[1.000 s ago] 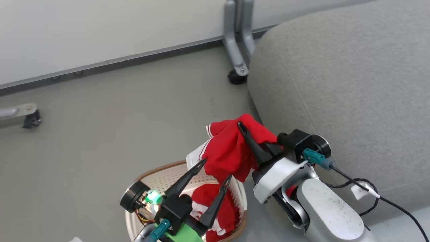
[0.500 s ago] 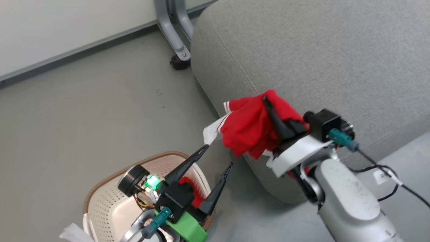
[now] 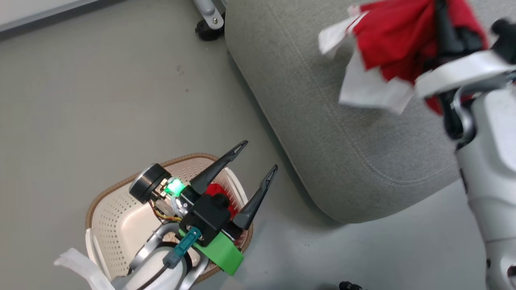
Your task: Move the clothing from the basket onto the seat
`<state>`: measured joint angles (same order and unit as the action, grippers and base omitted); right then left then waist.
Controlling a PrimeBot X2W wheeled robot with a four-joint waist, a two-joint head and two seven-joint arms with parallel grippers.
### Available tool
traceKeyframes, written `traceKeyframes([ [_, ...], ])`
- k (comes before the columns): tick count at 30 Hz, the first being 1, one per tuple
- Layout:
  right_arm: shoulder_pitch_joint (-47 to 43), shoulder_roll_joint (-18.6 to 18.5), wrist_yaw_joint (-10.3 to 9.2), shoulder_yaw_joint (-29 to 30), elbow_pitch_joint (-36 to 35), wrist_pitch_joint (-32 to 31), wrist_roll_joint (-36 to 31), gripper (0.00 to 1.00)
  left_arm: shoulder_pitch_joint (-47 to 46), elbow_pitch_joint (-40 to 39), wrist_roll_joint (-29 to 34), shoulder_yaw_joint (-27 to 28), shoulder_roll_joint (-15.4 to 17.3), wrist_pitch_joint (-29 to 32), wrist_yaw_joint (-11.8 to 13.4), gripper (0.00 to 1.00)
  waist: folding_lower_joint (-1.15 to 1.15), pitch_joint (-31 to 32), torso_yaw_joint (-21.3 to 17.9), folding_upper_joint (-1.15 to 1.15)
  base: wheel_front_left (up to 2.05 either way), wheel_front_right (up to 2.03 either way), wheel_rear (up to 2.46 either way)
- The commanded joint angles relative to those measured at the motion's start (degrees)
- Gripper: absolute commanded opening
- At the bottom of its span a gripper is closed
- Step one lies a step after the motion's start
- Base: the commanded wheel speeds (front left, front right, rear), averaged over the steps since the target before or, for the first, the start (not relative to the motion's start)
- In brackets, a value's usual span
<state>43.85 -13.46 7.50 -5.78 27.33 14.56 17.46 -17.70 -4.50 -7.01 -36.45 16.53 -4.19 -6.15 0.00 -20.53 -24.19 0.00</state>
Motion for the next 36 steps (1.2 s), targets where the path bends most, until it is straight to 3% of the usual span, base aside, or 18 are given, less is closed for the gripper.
traceKeyframes([
  [1,2.19,-0.25,-0.01,1.27,0.87,0.33,0.48,0.0,-1.28,-0.22,0.16,0.35,0.59,-0.2,-0.28,1.0,0.0,-3.76,3.27,0.0,0.0,0.0,0.0],
  [8,7.45,-2.39,-0.02,7.32,9.93,0.67,1.55,0.0,-3.57,-0.62,0.46,-0.01,1.0,-0.51,-0.4,1.0,0.0,-6.78,6.39,0.0,0.0,0.0,0.0],
  [15,4.09,-1.63,-0.01,13.54,18.63,0.63,1.49,0.0,-4.52,-0.06,0.29,-0.06,0.68,-1.4,0.11,1.0,0.0,-7.84,7.91,0.0,0.0,0.0,0.0],
  [16,3.36,-1.25,-0.02,14.51,18.81,0.64,1.19,0.35,-4.62,-0.01,0.22,-0.02,0.7,-1.52,0.17,1.0,0.0,-7.79,7.99,0.0,0.0,0.0,0.0],
  [17,2.57,-1.14,-0.02,15.68,18.87,0.63,0.64,0.91,-4.67,0.02,0.17,0.05,0.75,-1.66,0.3,1.0,0.0,-7.69,8.01,0.0,0.0,0.0,0.0],
  [18,1.31,-0.68,-0.02,16.91,18.78,0.64,-0.08,1.0,-4.6,0.2,0.04,0.12,0.81,-1.73,0.46,1.0,0.0,-7.42,7.95,0.0,0.0,0.0,0.0],
  [26,-8.21,4.18,-0.02,21.5,12.28,0.65,-5.17,1.0,-2.73,1.63,-1.48,0.56,0.44,-3.05,1.57,1.0,0.0,-3.44,6.81,0.0,0.0,0.0,0.0],
  [36,-21.09,8.49,-0.01,18.57,-0.2,0.65,-9.36,1.0,0.4,4.2,-3.8,1.59,-1.1,-5.62,4.34,1.0,0.0,2.33,8.24,0.0,0.0,0.0,0.0],
])
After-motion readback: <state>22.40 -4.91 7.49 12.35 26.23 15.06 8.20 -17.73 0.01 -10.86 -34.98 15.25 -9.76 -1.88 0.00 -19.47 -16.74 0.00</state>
